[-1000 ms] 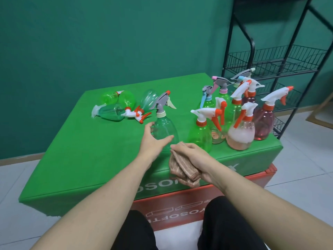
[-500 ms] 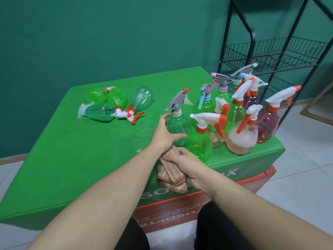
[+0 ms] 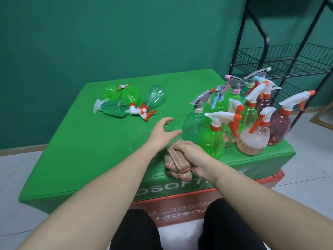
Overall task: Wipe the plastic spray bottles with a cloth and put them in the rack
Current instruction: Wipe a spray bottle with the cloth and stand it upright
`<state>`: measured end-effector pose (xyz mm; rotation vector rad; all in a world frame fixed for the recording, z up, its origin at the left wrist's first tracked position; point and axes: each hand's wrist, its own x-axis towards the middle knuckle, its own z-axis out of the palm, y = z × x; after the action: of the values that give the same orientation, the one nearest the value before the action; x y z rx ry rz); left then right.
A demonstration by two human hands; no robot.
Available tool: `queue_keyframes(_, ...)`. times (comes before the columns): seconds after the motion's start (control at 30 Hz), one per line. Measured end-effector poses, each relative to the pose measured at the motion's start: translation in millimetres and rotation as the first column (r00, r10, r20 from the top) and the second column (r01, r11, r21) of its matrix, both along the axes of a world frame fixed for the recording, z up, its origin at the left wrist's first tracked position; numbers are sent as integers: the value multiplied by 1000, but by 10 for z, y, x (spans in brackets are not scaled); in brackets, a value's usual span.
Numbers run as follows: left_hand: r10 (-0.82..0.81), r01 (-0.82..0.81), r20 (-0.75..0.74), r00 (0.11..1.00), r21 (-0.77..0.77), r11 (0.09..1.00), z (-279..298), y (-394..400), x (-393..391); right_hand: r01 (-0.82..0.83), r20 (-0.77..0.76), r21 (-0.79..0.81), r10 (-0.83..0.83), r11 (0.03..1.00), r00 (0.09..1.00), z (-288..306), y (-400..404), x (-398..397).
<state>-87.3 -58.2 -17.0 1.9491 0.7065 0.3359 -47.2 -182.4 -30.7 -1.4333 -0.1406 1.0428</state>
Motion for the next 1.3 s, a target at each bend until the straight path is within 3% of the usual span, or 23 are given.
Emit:
queue_keyframes(0.23,64,-63,-28,998,9,998,30,335,-366,-16,-31,19,16,1000,999,109,289,-33)
queue_keyframes(0.47,126,-126,-16,992,-6,992,-37,780,-540,98,-111,65,-91,993,990,154,756,43)
queue_keyframes(0.63,139,-136,-37,990,90,987,-139,1237,-438,183,-182,119,-160,976,970,97,1123,209)
queue_keyframes(0.73,100,-76,-88,991,239,968,-179,1471,-278,268,-232,152,-229,951,945,11,1295,299)
queue_keyframes(0.8,68,11,-172,983,420,908,-211,1621,-146,311,-236,158,-270,937,934,-84,1421,350)
queue_keyframes(0.9,68,156,-305,950,651,743,-204,1817,52,343,-222,174,-302,923,927,-188,1588,432)
queue_keyframes(1.07,54,432,-561,826,692,579,-209,2063,329,380,-245,153,-337,912,909,-264,1737,555)
queue_keyframes(1.3,121,302,-430,894,781,546,-307,2135,278,321,-196,129,-293,938,936,-176,1695,559)
